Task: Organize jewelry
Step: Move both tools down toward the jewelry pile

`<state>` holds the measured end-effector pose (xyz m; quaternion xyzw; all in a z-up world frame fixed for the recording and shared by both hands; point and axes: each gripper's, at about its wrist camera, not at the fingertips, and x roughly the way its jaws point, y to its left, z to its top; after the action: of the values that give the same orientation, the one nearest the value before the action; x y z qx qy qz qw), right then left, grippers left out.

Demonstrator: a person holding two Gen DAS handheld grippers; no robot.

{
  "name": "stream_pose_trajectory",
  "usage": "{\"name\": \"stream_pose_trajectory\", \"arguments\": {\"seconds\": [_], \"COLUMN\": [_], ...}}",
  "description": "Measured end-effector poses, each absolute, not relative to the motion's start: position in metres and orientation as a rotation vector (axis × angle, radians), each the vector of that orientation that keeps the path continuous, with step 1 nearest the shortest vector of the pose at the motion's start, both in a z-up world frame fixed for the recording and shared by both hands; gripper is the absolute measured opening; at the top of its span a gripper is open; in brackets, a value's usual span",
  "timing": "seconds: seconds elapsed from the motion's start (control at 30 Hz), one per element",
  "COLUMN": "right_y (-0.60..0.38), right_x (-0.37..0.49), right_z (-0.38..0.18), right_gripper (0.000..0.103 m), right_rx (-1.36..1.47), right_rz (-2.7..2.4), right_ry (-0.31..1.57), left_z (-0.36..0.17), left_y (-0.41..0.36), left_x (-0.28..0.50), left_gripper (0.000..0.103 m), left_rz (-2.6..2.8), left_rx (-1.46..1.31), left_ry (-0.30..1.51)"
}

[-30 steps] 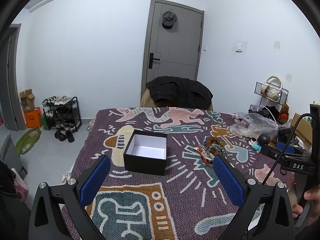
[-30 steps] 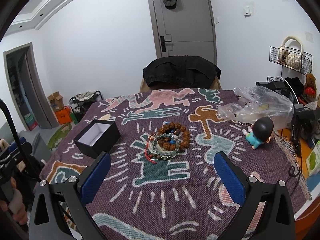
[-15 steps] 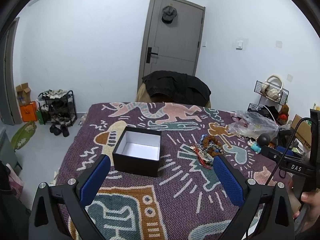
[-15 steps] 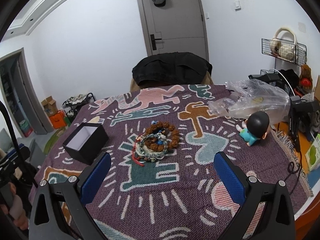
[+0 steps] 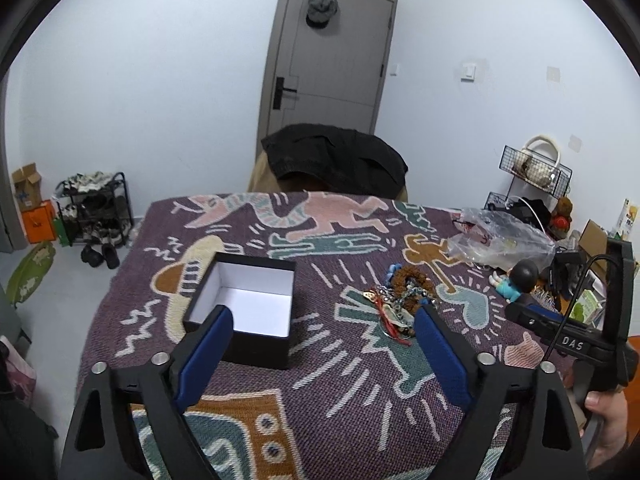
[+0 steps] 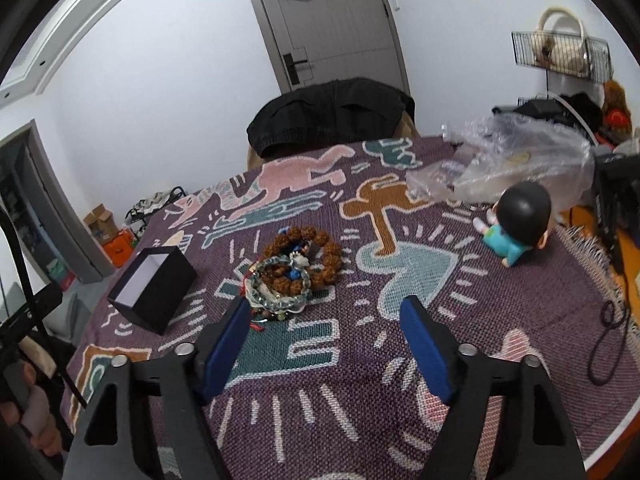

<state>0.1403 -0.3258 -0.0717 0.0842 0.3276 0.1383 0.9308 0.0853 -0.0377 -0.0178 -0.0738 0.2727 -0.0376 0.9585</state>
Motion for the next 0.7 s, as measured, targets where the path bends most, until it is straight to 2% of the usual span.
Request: {"name": "stream_pose_trajectory", "arguments": {"seconds": [0.13,0.27,0.43,0.57,0.7], "right_y": [-0.330,-0.333,-0.337,-0.338,-0.336], "right_x": [0.152,0.165,0.182,0.192,0.200], "right_z": [-0.083,-0.090,-0.104,-0.112,-0.117], "right_gripper": [0.066,0.061,0.052,0.051,0.050], "right_rx": [0.207,0.233,0.299,0.347,0.383], "right_rz": [0.300,0.321,0.352,0.378,0.411], "right_ry": [0.701,0.728,0.781,0.811,0.832], "left_z": [-0.024,-0.030,-0.039,-0.050,-0.063], "left_y": [-0.045,-0.058,-0.073,-0.081,-0.090], "left_x": [0.103,0.125,0.150,0.170,0.190], "left_gripper": [0.081,0.068,0.058,0.047,0.046], "left_rz": [-0.111,-0.145,-0.193,-0.219,-0.233], "left_rx": [-0.158,-0.154,-0.175,-0.205,-0.231], "left_ry": [0.597,0.651,0.706,0.768,0.823]}}
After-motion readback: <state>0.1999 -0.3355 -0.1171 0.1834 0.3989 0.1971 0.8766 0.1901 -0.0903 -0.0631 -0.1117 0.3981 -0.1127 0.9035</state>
